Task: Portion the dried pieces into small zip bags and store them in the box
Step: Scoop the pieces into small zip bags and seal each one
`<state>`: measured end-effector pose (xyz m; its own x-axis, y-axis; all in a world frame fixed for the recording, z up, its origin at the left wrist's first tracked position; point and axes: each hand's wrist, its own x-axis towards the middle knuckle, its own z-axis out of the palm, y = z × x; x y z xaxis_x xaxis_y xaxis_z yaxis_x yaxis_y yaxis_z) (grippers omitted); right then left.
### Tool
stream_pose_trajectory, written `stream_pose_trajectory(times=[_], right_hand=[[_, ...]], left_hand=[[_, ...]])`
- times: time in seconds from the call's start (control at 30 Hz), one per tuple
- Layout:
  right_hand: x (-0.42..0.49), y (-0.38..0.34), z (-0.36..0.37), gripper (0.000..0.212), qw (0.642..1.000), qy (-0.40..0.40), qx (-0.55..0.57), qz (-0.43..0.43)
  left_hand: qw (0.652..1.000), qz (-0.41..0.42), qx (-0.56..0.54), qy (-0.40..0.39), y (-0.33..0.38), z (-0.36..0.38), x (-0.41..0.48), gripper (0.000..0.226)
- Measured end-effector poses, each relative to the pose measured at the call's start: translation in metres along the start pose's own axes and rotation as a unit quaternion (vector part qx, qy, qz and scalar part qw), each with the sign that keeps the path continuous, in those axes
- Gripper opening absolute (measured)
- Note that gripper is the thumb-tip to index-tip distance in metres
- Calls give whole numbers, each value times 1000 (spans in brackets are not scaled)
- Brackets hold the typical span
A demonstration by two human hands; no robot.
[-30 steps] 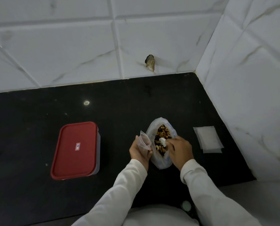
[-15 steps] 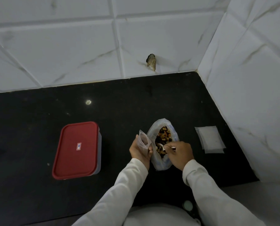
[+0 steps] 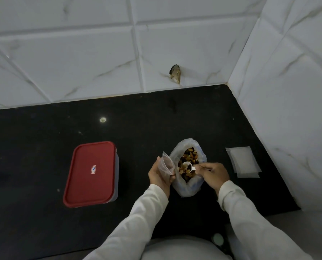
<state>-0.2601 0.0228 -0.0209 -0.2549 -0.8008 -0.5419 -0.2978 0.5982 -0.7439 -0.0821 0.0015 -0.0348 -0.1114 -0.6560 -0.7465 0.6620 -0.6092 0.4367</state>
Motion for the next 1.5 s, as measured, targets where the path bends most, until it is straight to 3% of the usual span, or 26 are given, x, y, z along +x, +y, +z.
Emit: stream_pose_trajectory(times=[0.23, 0.5, 0.77, 0.9, 1.1, 1.17, 1.23, 1.27, 1.37, 1.5], right_hand=[[-12, -11, -15, 8, 998, 29, 59, 6], [-59, -61, -3, 10, 983, 29, 158, -93], [-70, -75, 21, 12, 982, 53, 23, -178], [-68, -70, 29, 13, 944, 125, -72, -297], [-68, -69, 34, 13, 902, 159, -123, -382], [-57, -64, 41, 16, 904, 130, -199, -355], [-57, -65, 46, 27, 914, 81, -300, -262], [-57, -65, 46, 27, 907, 84, -306, -278], [-69, -71, 41, 28, 861, 149, -218, -435], [-70, -72, 39, 31, 828, 173, -252, -470]], left_hand=[[1000, -5, -2, -21, 7, -1, -3, 31], [999, 3, 7, -36, 13, 1, -9, 36], [998, 2, -9, -56, 16, 0, -13, 39], [999, -2, -12, -47, 18, -2, -13, 40], [998, -2, -9, -58, 19, -3, -14, 42], [998, 1, 0, -65, 19, -2, -14, 42], [998, 3, 8, -69, 18, 0, -14, 43], [997, 4, 8, -71, 18, 0, -14, 43], [996, 9, -7, -87, 19, 2, -12, 43], [993, 5, -29, -114, 19, 3, -13, 42]])
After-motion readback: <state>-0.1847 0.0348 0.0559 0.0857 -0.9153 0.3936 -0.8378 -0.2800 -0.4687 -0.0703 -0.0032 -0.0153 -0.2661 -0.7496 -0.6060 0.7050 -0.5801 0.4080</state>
